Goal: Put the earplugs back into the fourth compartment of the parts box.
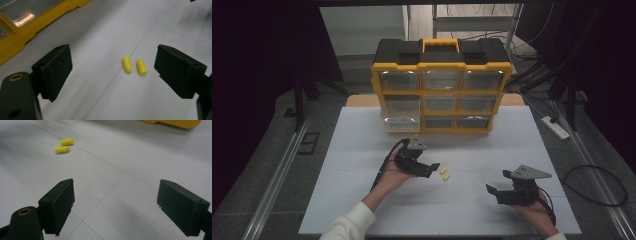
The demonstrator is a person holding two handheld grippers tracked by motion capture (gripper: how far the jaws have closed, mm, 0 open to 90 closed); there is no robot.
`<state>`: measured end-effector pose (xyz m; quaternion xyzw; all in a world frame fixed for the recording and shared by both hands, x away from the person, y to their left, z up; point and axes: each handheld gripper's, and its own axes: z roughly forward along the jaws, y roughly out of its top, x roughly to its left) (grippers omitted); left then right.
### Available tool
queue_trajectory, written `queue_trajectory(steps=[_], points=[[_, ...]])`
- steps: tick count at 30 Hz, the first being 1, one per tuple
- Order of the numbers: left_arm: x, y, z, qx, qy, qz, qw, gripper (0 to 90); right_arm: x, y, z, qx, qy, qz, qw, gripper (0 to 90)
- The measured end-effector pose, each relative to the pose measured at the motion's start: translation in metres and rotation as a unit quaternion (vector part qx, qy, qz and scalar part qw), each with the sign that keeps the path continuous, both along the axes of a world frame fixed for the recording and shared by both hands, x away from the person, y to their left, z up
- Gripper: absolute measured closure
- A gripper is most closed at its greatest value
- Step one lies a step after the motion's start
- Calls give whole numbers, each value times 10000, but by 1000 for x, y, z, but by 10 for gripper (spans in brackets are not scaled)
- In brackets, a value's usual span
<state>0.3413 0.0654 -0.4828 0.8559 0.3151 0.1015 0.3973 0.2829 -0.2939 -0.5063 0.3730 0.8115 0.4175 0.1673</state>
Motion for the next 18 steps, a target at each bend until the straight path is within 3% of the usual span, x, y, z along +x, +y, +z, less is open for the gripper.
queue_trajectory(steps=[12,18], points=[[18,-27,-17,353,324,-84,9988,173,0,0,-1,-39,14,1,10000,154],[21,-35,-24,492,360,-166,9980,203,0,0,-1,-66,8,-5,10000,154]])
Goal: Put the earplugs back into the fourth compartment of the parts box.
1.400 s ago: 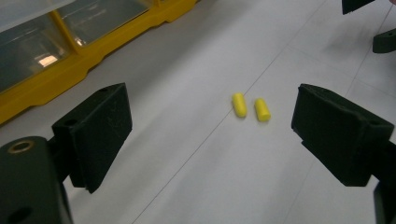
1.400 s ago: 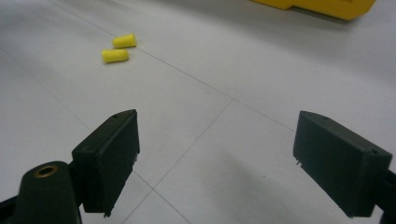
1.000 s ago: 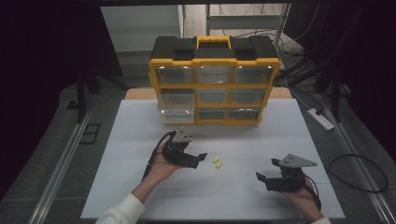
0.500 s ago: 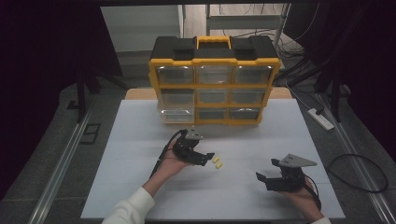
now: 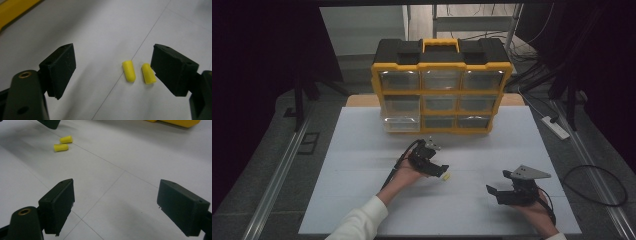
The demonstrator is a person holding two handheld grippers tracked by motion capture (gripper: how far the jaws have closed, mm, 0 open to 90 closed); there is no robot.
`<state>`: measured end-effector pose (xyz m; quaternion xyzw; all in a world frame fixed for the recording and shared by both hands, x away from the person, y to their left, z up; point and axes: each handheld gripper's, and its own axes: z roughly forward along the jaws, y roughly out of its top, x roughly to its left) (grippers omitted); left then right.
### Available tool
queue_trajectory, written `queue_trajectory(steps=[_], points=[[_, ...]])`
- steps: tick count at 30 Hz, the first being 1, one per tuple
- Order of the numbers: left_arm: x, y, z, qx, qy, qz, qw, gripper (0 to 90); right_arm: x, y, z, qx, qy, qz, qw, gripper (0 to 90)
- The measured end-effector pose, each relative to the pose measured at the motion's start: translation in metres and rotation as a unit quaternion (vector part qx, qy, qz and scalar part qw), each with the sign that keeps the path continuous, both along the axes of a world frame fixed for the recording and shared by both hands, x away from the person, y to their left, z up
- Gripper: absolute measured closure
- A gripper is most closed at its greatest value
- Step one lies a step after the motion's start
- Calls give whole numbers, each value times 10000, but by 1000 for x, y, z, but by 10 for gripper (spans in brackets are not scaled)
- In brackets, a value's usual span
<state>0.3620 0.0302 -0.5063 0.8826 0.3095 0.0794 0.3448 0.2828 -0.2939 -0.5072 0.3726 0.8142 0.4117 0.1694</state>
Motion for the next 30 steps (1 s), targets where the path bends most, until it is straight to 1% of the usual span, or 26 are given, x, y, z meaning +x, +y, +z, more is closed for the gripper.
queue_trajectory(steps=[4,8,10,13,15,16,18,24,26,27,30], points=[[0,-2,-3,65,43,-60,10000,230,0,-1,0,-14,-24,-4,10000,154],[1,-4,-5,114,59,-39,9999,269,0,0,0,-54,-16,-4,10000,155],[1,-6,-7,171,77,-58,9998,279,0,0,-1,-77,-3,-10,10000,155],[0,-8,-9,271,66,-46,9996,317,0,-1,0,-46,6,-47,10000,155],[1,-9,-10,292,56,-43,9996,339,0,-1,0,-30,5,-57,10000,155],[1,-10,-10,349,40,-41,9994,347,0,-1,0,-32,7,-57,10000,155],[1,-11,-11,382,35,-53,9993,358,0,-1,-1,-45,8,-52,10000,155],[0,-12,-12,377,60,-117,9992,394,0,-1,-1,-58,22,-66,10000,155],[0,-13,-13,384,85,-172,9991,440,0,-1,-1,-57,22,-71,10000,155],[0,-14,-13,402,105,-209,9989,513,0,-1,-1,-59,23,-72,10000,155],[-1,-16,-15,455,173,-324,9983,577,0,-1,0,-49,-8,-78,10000,158]])
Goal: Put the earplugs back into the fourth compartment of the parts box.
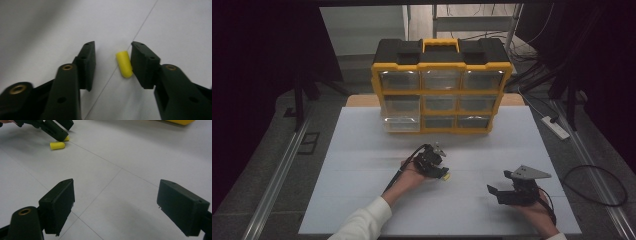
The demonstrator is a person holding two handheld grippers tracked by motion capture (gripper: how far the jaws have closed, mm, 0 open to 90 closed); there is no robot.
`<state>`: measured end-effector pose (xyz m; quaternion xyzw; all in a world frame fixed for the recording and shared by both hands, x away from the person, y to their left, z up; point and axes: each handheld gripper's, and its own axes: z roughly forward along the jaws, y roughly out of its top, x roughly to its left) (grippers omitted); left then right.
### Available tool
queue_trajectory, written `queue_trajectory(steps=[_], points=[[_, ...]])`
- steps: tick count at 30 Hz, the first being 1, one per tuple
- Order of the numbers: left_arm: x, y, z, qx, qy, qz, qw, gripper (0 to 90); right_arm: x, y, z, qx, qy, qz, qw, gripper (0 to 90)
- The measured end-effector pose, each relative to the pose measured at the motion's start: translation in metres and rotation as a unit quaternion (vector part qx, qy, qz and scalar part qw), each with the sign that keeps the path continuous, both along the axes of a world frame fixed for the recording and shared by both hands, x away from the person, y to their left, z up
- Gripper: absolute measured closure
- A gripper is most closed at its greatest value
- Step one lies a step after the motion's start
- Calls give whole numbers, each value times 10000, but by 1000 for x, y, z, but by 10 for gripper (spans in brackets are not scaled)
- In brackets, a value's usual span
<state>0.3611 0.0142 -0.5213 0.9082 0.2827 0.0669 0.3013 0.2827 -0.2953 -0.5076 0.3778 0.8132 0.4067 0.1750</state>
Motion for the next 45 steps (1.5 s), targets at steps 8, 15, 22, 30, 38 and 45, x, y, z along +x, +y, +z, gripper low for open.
queue_trajectory(steps=[8,15,22,30,38,45], points=[[-1,-1,1,1,6,-159,9999,775,0,0,0,-2,-23,-4,10000,160],[-1,4,6,-73,-44,-102,9999,790,0,0,1,-2,-38,-15,10000,160],[-6,13,23,-456,-277,-23,9986,785,-1,-1,1,-7,-54,-27,10000,160],[-10,25,42,-1081,-403,33,9933,786,-1,0,0,-10,-54,-20,10000,160],[-14,38,65,-1465,-638,115,9871,786,0,0,0,-21,-53,-27,10000,160],[-16,52,82,-1916,-738,207,9785,786,-1,1,1,-20,-56,-18,10000,160]])
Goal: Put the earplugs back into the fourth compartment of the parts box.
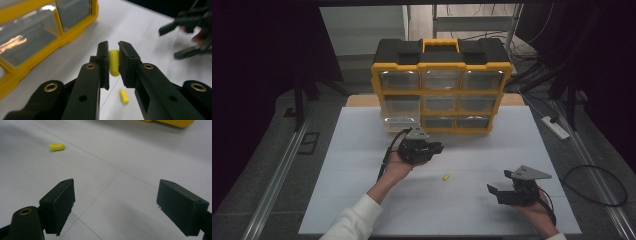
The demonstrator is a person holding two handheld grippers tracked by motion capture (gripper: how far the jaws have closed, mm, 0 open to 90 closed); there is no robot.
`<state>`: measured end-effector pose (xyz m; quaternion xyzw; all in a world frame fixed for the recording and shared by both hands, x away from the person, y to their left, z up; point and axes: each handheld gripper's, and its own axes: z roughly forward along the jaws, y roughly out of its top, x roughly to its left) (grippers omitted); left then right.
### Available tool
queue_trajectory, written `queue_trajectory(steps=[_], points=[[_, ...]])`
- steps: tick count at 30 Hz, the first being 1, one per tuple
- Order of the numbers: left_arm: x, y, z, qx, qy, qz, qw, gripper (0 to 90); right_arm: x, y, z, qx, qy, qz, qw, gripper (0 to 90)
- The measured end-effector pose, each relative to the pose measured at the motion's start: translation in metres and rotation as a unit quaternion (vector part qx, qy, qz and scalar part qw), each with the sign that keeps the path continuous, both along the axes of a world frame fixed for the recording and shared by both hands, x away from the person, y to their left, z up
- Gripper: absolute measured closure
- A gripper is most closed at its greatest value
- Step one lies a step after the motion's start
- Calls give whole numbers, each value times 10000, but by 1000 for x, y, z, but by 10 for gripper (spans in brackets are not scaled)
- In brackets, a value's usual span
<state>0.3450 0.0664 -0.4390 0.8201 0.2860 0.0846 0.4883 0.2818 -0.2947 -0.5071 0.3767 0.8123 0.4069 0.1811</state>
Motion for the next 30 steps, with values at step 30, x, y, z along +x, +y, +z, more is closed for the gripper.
queue_trajectory(steps=[30], points=[[-17,58,59,-930,-702,480,9920,785,0,0,0,-42,-49,19,10000,160]])
